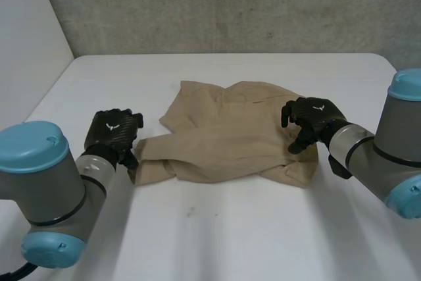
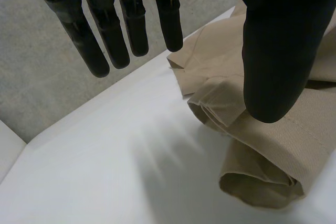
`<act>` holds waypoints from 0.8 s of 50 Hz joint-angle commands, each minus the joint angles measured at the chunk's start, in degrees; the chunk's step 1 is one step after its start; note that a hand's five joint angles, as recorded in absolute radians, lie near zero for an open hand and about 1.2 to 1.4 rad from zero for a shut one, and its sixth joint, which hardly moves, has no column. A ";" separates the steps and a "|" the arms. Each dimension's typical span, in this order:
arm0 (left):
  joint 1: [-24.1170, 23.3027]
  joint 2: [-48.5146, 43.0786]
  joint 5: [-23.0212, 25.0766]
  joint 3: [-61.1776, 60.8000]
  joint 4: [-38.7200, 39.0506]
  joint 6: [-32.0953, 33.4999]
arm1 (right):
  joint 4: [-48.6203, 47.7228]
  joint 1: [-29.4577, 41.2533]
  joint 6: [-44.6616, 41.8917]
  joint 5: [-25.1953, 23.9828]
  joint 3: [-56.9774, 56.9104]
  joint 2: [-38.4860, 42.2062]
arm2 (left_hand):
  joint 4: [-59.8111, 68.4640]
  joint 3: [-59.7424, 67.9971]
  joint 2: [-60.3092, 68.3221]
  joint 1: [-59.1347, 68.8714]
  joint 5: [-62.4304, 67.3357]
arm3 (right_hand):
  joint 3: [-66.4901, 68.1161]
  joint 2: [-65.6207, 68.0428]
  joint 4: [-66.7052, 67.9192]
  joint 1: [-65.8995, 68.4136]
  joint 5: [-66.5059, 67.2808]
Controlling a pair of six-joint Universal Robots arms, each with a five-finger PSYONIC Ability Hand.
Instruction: Fold the shorts.
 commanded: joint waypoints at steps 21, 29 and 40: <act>-0.18 -0.06 0.00 0.00 0.09 0.00 | -0.72 1.03 1.04 -0.07 -4.19 11.42 | 1.87 1.25 1.21 0.89 2.01 | 24.10 22.93 24.28 29.16 23.92; -0.35 -0.06 0.70 0.18 0.09 -0.09 | -1.25 1.03 1.04 -0.07 -3.24 8.18 | 1.70 1.08 1.04 0.73 1.84 | 40.15 38.97 40.32 45.20 39.97; 0.35 -0.06 8.43 0.62 -0.44 -0.35 | -2.04 2.17 -1.86 -1.04 0.99 -4.13 | 1.03 0.41 0.36 0.05 1.17 | 40.15 38.97 40.32 45.20 39.97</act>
